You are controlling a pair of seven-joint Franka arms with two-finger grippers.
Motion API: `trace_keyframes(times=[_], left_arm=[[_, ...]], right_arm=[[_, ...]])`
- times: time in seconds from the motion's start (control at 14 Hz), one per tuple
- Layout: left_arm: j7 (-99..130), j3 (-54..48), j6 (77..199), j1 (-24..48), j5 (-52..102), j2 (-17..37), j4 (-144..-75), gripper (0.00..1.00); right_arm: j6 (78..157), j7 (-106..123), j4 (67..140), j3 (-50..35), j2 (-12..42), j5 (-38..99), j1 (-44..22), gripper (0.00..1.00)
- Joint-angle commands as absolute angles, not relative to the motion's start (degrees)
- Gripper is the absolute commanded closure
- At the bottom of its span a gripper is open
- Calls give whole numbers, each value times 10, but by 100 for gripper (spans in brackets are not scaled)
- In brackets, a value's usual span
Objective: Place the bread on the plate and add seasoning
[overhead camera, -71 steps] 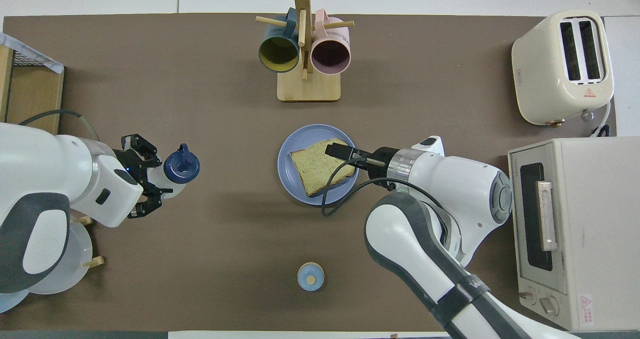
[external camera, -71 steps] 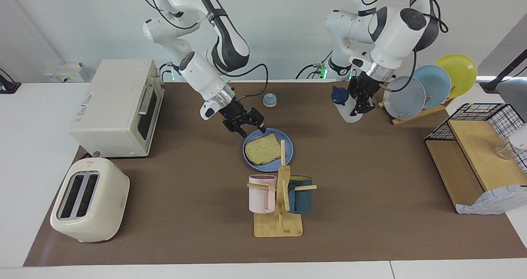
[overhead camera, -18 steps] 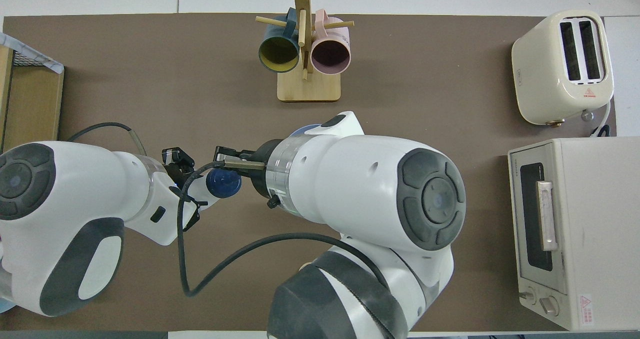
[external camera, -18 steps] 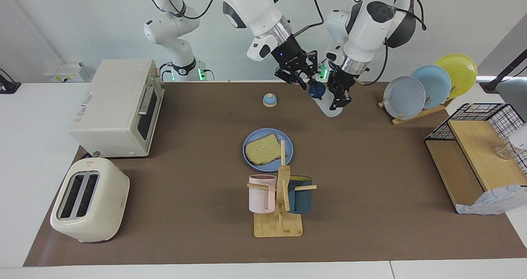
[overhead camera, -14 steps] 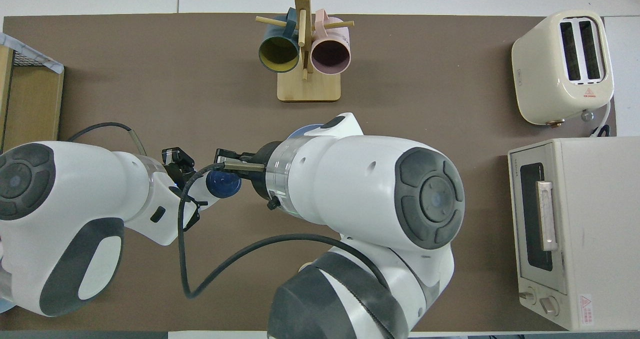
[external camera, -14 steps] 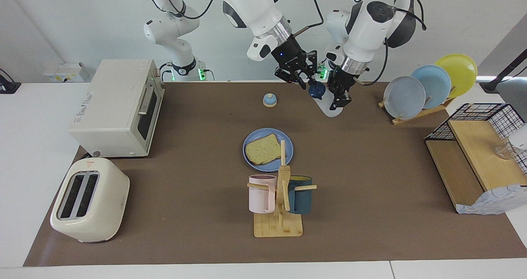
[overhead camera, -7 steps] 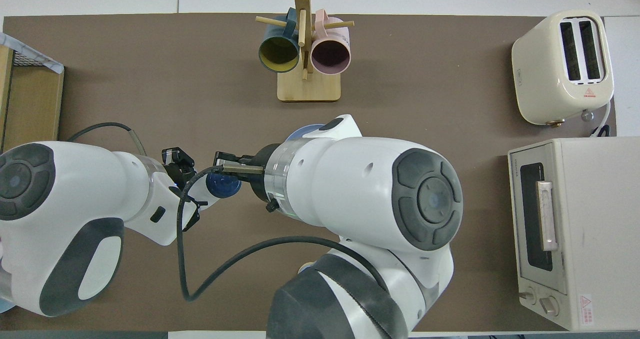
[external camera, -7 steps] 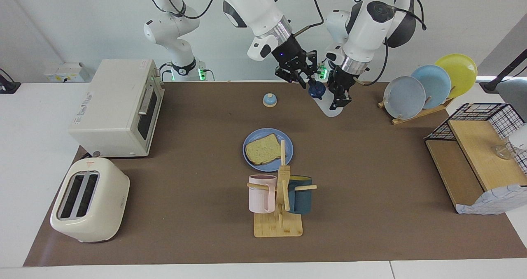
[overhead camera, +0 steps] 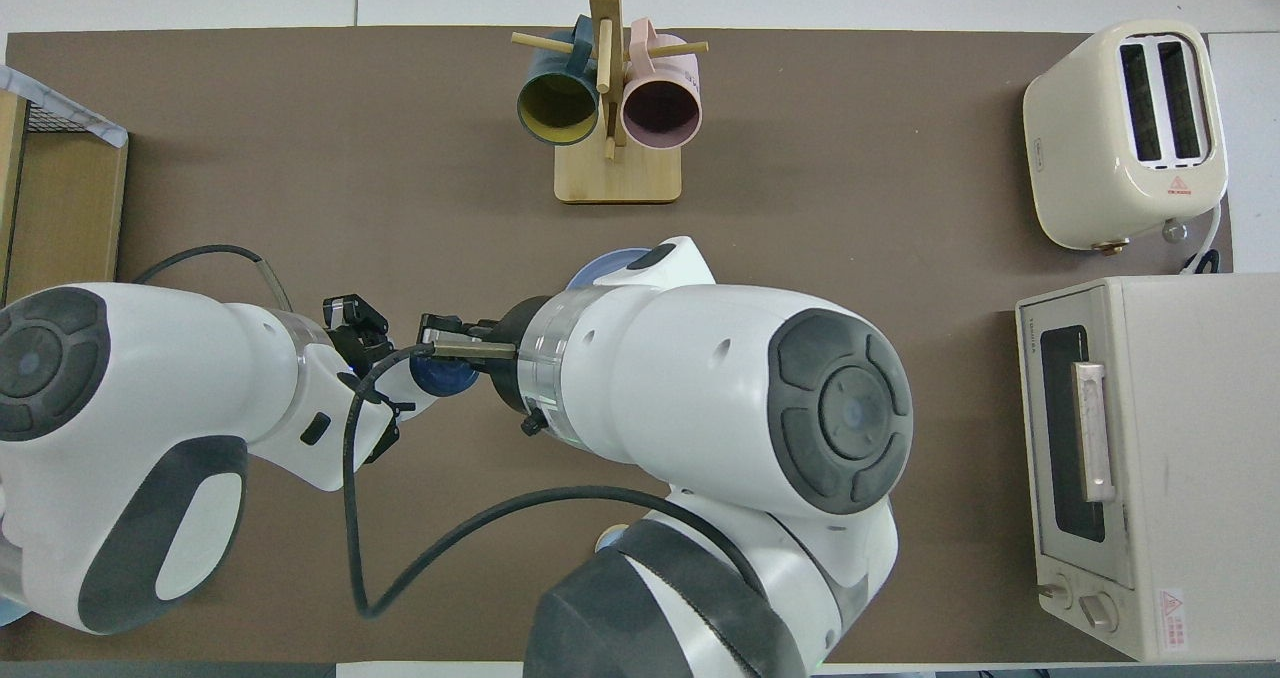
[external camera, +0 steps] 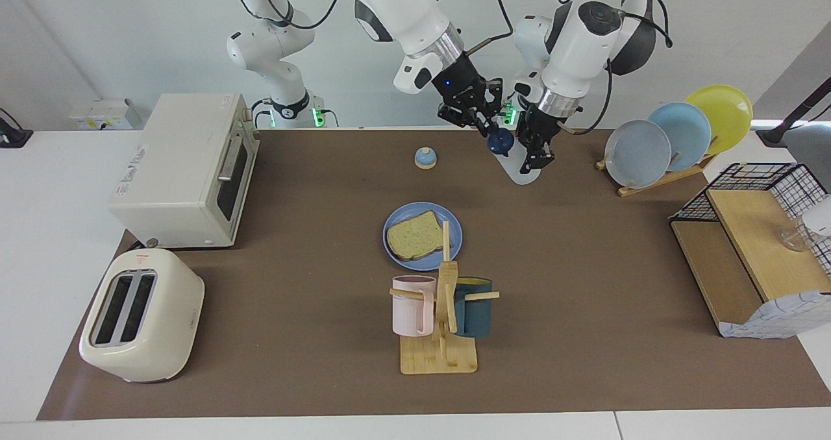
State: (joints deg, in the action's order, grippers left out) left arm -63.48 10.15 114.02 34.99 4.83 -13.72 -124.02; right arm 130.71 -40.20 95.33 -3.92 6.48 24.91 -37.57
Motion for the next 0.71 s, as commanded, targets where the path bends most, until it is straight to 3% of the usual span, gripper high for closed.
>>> trace_keyframes(times=[0.0, 0.21, 0.36, 0.64], left_arm=[[-621, 99, 1143, 354, 38, -154, -1251, 100], [-621, 99, 1144, 354, 38, -154, -1251, 100], [-621, 99, 1144, 354, 38, -154, -1251, 100], [-621, 99, 1144, 354, 38, -154, -1251, 100]], right_arm=[[1306, -418, 963, -40, 54, 233, -378, 77], [1307, -418, 963, -40, 54, 233, -377, 82], [1310, -411, 963, -40, 54, 234, -373, 100], [1339, -419, 962, -40, 58, 239, -369, 100]])
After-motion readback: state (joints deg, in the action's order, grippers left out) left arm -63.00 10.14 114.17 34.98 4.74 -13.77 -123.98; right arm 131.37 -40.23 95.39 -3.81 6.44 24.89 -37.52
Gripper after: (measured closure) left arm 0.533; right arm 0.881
